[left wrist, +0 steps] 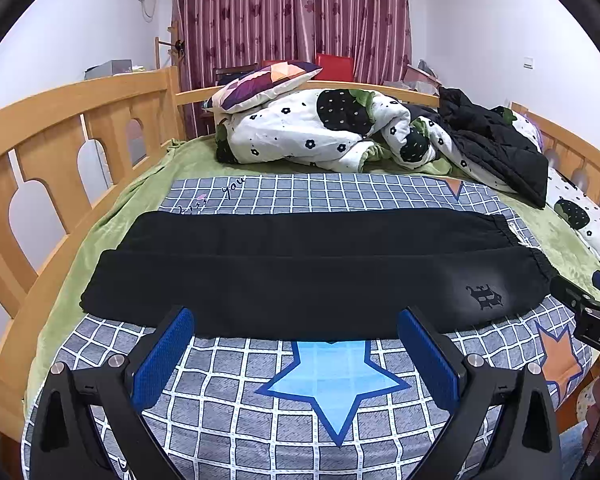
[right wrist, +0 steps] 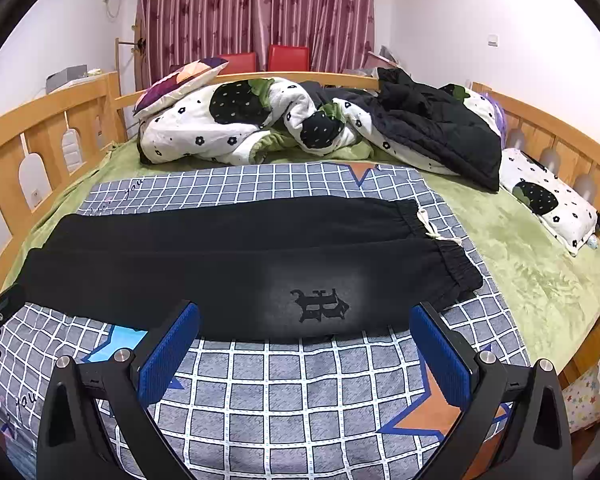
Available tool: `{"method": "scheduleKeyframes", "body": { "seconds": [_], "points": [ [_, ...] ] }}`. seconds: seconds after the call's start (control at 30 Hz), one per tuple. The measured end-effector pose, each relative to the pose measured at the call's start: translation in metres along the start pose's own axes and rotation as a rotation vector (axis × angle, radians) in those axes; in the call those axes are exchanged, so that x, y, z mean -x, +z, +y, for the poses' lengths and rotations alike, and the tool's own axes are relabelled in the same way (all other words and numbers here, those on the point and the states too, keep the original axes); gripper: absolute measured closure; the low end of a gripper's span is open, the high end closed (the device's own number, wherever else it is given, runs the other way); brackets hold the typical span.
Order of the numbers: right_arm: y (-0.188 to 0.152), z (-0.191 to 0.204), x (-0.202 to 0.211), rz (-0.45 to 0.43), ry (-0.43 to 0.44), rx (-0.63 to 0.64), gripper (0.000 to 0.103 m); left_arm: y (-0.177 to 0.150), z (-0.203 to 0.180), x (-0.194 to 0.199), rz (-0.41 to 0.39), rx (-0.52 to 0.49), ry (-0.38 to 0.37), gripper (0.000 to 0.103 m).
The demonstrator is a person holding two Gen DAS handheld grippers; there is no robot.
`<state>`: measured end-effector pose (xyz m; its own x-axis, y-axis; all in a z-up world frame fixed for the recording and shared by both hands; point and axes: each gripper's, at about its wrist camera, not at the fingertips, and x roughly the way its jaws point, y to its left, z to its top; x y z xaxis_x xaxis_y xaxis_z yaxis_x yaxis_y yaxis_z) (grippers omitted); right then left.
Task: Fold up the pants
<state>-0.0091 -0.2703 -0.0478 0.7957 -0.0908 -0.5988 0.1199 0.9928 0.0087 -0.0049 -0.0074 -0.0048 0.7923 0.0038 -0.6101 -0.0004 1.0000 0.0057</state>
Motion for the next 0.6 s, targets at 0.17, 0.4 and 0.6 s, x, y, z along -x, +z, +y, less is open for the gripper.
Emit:
{"method": "scheduleKeyframes", "body": {
  "seconds": [0.17, 0.4, 0.6],
  "points": [
    [0.0002, 0.0011, 0.0001, -0.002, -0.003, 0.001, 0.0, 0.0, 0.0004, -0.0004, 0.002, 0.004, 0.002, 0.0],
    [0.0, 0.0016, -0.0004, -0.002, 0.0, -0.001, 0.0, -0.0004, 0.0034, -0.0022, 0.006, 0.014, 0.001, 0.0],
    [0.0004, 0.0015, -0.0005, -0.002, 0.001, -0.002, 0.0, -0.0008, 0.0044, -0.0024, 0.007, 0.013, 0.003, 0.0]
  ]
}}
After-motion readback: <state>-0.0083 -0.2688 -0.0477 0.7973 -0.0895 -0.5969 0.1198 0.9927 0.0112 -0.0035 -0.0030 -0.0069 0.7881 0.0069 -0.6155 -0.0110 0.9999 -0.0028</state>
